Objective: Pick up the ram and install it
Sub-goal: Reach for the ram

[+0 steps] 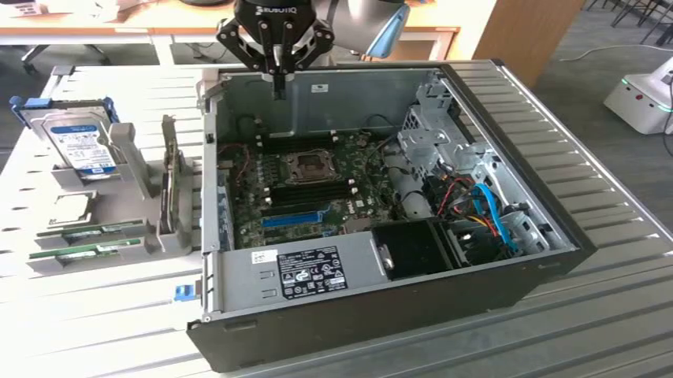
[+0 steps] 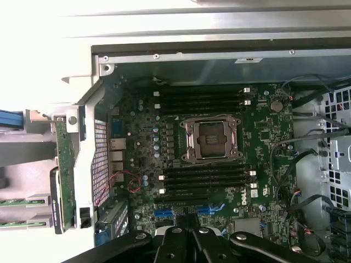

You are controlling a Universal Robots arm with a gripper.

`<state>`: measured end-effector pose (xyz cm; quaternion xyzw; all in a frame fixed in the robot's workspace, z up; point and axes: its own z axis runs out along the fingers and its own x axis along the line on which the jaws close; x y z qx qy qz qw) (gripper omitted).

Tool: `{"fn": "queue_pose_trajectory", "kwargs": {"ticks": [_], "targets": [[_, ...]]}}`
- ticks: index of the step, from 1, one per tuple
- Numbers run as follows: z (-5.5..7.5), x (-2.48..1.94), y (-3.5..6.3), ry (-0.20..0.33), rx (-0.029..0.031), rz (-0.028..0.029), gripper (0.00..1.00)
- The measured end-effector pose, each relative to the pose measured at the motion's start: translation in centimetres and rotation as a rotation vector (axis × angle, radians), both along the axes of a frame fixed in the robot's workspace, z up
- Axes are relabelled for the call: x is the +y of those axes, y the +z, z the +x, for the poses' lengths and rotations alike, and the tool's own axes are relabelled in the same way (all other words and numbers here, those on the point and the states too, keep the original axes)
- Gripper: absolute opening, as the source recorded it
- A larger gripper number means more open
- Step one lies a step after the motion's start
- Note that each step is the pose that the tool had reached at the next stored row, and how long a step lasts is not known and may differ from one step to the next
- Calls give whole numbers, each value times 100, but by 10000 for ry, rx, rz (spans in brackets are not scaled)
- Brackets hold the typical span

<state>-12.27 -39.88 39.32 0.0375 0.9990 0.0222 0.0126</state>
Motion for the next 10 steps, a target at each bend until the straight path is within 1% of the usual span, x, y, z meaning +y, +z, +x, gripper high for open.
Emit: {"fn": "queue_pose_trajectory", "kwargs": {"ticks": [10], "targets": [[-136, 3, 1, 2, 2, -2, 11]]}}
